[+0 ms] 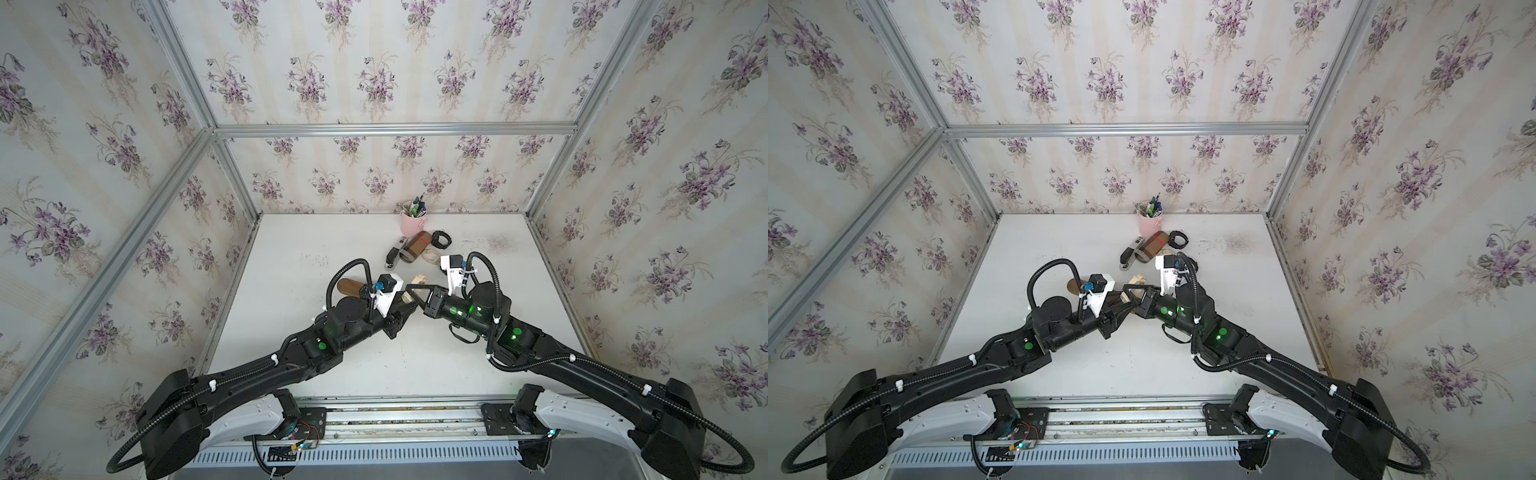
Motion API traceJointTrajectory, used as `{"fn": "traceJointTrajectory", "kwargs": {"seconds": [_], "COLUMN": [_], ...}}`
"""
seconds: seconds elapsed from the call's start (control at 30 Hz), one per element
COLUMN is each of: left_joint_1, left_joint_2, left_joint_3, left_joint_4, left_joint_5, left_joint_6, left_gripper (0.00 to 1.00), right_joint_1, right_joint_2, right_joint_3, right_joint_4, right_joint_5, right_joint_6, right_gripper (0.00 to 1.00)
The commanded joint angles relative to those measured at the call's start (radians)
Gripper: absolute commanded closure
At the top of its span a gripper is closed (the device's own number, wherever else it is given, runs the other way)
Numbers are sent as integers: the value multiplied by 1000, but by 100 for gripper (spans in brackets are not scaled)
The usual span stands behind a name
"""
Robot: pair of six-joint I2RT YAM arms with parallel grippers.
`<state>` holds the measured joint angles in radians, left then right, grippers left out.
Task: Place watch on stand
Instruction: Pick up the watch at the center of the board.
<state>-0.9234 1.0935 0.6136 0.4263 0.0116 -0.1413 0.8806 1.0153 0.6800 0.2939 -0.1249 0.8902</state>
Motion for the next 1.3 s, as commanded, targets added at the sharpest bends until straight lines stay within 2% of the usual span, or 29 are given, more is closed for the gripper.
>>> {"fn": "traceJointTrajectory", "kwargs": {"seconds": [0.0, 0.43, 0.47, 0.6, 0.7, 1.27], "left_joint_1": [0, 0, 0, 0, 0, 0], "left_joint_2": [0, -4, -5, -7, -5, -2], "left_joint_3": [8, 14, 14, 17, 21, 55], "left_joint_4": [6, -24, -23, -35, -45, -108], "left_joint_5": [-19, -17, -17, -22, -25, -44], "left_joint_6": [-5, 6, 5, 6, 9, 14], "left_gripper": [55, 66, 66, 52, 51, 69], "right_joint_1": [3, 5, 4, 4, 4, 7], "right_joint_2": [-2, -10, -10, -11, -13, -5], "right_joint_3": [1, 0, 0, 4, 7, 27], "right_joint_4": [28, 15, 11, 8, 3, -45], "right_joint_5": [5, 23, 25, 28, 32, 51], "right_joint_6": [7, 6, 8, 8, 7, -7], "right_gripper": [100, 100, 100, 100, 100, 100]}}
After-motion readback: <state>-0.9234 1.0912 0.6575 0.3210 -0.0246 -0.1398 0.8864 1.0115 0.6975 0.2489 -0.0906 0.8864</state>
